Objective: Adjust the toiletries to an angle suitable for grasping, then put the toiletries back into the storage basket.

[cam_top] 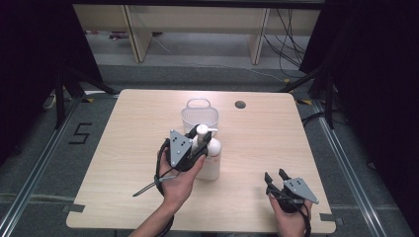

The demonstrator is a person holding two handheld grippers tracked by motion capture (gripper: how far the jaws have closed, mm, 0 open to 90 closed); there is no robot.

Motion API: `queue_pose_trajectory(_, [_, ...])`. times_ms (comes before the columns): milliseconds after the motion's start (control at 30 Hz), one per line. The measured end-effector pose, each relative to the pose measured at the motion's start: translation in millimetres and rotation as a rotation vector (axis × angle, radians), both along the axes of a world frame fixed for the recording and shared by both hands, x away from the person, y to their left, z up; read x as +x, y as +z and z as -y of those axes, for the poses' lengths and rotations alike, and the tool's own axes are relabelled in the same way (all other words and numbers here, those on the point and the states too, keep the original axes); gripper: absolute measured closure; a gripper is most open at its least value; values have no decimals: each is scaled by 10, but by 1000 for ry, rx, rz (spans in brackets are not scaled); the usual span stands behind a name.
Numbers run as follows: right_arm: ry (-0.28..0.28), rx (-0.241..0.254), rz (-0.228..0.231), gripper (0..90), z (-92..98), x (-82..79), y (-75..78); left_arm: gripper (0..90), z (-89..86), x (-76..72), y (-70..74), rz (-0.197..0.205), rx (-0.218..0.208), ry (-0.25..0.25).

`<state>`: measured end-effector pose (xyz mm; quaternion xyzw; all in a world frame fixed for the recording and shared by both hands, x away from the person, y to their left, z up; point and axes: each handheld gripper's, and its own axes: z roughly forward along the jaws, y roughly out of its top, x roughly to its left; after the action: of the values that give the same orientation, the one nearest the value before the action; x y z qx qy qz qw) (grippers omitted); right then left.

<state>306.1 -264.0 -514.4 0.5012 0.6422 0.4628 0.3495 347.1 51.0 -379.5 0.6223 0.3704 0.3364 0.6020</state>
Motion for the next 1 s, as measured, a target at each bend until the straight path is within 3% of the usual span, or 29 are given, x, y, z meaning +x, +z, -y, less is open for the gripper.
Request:
queue_pose_trajectory(200, [-4,3,-11,453,5,-12,7,593,-33,27,76,13,3,-8])
queue_pose_trajectory(233, [-8,31,-25,453,-12,-19,6,593,-35,34,91,15,-2,-9])
queue_pose_trajectory(333, [-10,14,-7,453,8,-10,7,593,-63,51,137,21,-2,-9])
queue_pose_trajectory(467, [-6,7,-19,452,20,-23,13,593,-90,74,186,33,-9,-4])
queue_pose_trajectory(533, [-11,13,3,452,10,-16,0,593,-102,80,204,39,-5,-1])
queue_pose_trajectory(567, [-11,-8,11,452,19,-13,5,593,-107,81,210,41,-6,-1])
queue_pose_trajectory(667, [-6,10,-6,452,6,-22,8,593,-138,83,228,40,-8,1])
queue_pose_trajectory(767, [-9,-8,4,452,16,-13,7,593,-170,80,241,40,-16,0])
queue_pose_trajectory(800, [-11,34,-21,453,-15,-23,6,593,-176,79,242,40,-14,0])
queue_pose_trajectory(867, [-1,0,-7,453,9,-13,10,594,-185,79,244,39,-14,-4])
queue_pose_trajectory(933, [1,0,-8,453,9,-13,10,593,-192,83,246,41,-21,0])
queue_pose_trajectory(967, [-2,24,-21,453,-6,-17,7,594,-193,88,248,41,-24,2])
queue_pose_trajectory(1000, [-1,0,-14,453,9,-3,7,593,-193,92,250,41,-25,2])
